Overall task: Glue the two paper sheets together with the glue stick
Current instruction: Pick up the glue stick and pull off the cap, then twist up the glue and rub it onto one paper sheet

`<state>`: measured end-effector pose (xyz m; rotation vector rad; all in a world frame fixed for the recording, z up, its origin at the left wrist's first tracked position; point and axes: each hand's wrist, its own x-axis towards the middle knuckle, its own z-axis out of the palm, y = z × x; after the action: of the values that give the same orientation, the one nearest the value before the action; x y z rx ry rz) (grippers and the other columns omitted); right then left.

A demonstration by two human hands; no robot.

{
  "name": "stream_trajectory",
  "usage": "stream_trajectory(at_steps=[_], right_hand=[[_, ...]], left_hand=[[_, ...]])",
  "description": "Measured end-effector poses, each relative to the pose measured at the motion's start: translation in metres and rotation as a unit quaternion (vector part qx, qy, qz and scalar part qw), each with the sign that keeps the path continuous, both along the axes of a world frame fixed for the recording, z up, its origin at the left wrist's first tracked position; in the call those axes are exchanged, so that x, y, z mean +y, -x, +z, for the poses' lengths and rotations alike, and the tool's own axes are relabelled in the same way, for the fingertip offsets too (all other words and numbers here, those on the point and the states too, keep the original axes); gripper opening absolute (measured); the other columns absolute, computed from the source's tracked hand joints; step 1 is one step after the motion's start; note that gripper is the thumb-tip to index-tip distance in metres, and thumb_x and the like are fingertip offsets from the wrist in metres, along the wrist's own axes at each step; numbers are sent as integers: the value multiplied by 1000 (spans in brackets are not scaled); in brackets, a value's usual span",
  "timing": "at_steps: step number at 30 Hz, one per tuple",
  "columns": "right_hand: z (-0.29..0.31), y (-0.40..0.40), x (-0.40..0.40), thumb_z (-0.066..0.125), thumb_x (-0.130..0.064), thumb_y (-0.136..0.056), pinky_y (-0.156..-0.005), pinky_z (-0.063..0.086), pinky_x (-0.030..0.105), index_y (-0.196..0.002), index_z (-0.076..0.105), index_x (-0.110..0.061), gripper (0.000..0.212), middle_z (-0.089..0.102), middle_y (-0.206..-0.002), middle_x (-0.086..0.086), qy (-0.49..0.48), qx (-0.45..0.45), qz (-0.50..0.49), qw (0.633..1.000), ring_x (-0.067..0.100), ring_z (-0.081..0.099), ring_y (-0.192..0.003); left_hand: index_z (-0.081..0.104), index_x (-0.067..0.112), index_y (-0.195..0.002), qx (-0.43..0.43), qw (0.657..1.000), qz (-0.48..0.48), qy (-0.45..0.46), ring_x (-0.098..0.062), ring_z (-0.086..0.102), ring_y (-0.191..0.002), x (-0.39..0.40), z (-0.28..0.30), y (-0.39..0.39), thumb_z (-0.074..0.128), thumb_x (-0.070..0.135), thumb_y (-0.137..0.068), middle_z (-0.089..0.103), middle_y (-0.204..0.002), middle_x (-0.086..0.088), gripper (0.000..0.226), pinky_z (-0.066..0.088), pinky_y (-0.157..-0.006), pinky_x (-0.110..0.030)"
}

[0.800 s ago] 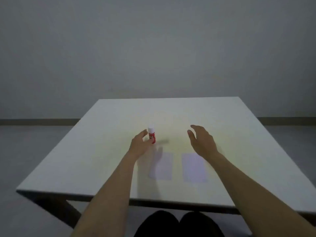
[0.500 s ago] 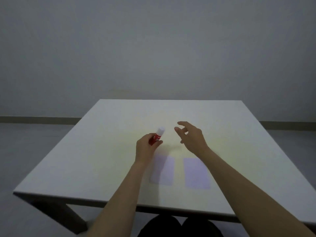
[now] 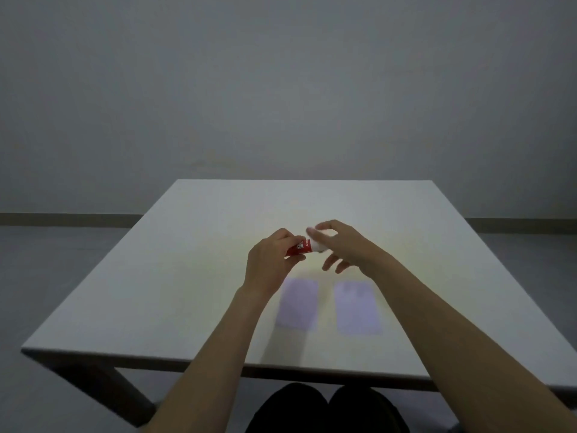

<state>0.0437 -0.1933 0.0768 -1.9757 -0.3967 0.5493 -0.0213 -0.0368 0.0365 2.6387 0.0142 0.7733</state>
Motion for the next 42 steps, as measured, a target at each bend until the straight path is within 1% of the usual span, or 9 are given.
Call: stream_trajectory(at_steps=[6,10,16,26,29,31,33,39,42], right_hand=[[-2,2,-3,59,-17,-88,-47,47,22,-86,60,-9,9,63,-68,5,-34,-98,-8,995,16,58,-48],[-15,-10,-36,65,-4,-80,-50,49,16,-88,64,-13,12,62,-79,6,-33,-197,-126,972,16,61,-52],[-61,-37,-90,62,-8,-84,-81,44,38,-108,57,-1,26,61,-106,21,239,-265,-175,918,36,57,-100],[-68,-28,-95,56,-30,-89,-93,42,40,-134,43,-15,49,55,-124,14,423,-316,-81,845,32,55,-110],[-47,1,-67,64,-34,-86,-90,45,34,-131,47,-16,52,56,-122,14,230,-354,-119,899,28,59,-105],[-30,33,-36,67,-24,-85,-69,52,20,-112,56,-25,29,64,-101,11,-25,-221,-78,972,16,66,-82],[-25,58,-12,63,-16,-88,-53,53,20,-104,55,-25,20,67,-86,10,-153,-127,-35,979,11,67,-70],[-14,77,2,45,-14,-98,-44,42,19,-98,56,-11,12,54,-63,4,-210,-117,-68,968,12,49,-51],[-17,79,8,33,-29,-101,-37,30,16,-71,51,-13,38,41,-48,-4,-220,-11,-115,969,10,35,-42]], left_hand=[[69,24,-109,16,1000,12,-6,-17,64,-78,-1,3,3,71,33,-79,67,-98,8,32,29,-55,-18],[68,28,-108,68,985,15,159,-15,62,-76,4,1,9,70,34,-79,65,-92,9,30,39,-61,-20],[67,18,-96,71,822,-56,562,-12,70,-89,-4,1,28,64,13,-87,75,-87,-1,11,51,-85,-31],[68,12,-84,-7,721,-52,691,-21,71,-97,-19,7,39,70,4,-79,78,-91,-1,10,53,-92,-36],[63,8,-87,-44,691,-24,721,-23,72,-97,-26,13,33,74,6,-76,76,-93,-5,15,54,-92,-36],[60,8,-87,-71,665,-13,743,-26,71,-98,-34,18,29,74,5,-77,72,-95,-8,18,56,-87,-33],[61,9,-89,-86,652,-6,754,-26,71,-96,-40,23,27,74,6,-77,70,-99,-12,17,59,-78,-27],[63,1,-102,-90,629,-21,772,-25,71,-95,-42,30,35,73,5,-78,71,-95,-10,26,60,-76,-26],[63,5,-100,-79,655,-28,751,-26,70,-97,-49,30,37,74,5,-77,70,-101,-12,25,60,-74,-24]])
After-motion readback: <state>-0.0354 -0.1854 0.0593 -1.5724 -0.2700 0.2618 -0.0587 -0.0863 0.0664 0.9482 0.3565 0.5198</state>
